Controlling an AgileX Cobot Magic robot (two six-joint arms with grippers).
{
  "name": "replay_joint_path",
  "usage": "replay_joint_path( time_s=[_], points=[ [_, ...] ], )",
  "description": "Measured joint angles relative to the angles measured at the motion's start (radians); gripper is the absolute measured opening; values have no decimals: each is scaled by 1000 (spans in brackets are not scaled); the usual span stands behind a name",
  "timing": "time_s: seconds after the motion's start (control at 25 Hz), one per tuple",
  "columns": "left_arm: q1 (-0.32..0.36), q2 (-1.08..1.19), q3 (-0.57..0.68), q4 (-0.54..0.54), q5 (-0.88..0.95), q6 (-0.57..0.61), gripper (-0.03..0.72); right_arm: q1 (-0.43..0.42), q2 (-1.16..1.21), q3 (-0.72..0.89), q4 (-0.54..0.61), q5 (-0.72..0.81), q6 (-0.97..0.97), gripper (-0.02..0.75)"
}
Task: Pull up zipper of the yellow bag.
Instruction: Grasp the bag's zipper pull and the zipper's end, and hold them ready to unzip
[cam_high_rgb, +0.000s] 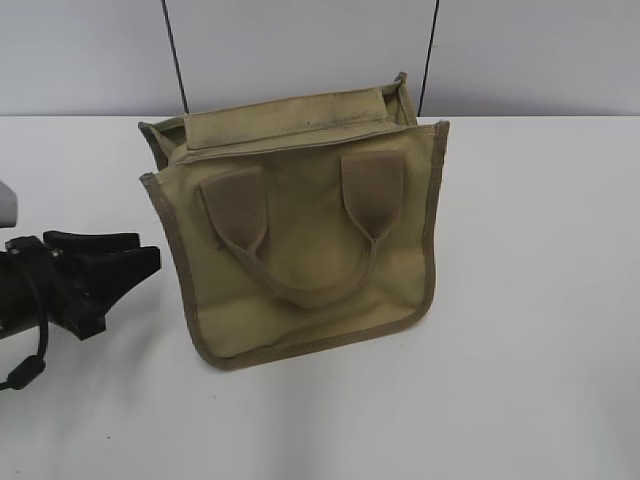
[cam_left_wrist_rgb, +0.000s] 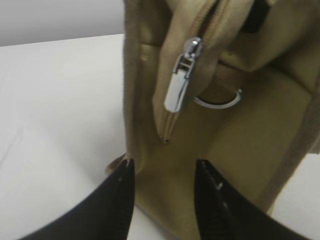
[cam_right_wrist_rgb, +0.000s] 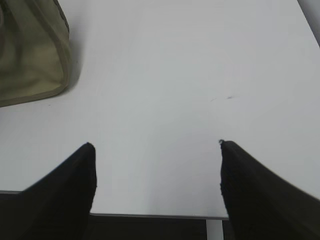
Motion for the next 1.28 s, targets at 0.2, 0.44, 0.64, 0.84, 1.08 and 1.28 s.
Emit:
replay_joint_path(
  time_s=[0.2, 0.44, 0.64, 0.84, 1.08, 1.28],
  points=[
    [-80, 35, -75, 5, -8, -1, 302, 0, 0, 0, 0, 0, 0, 563],
    [-105, 103, -144, -32, -14, -1, 300, 0, 0, 0, 0, 0, 0, 563],
    [-107, 165, -182, -31, -14, -1, 299, 0, 0, 0, 0, 0, 0, 563],
    [-108, 212, -220, -23, -14, -1, 299, 0, 0, 0, 0, 0, 0, 563],
    [-108, 224, -256, -10, -15, -1, 295, 0, 0, 0, 0, 0, 0, 563],
    [-108, 224, -260, -2, -15, -1, 155, 0, 0, 0, 0, 0, 0, 563]
  ],
)
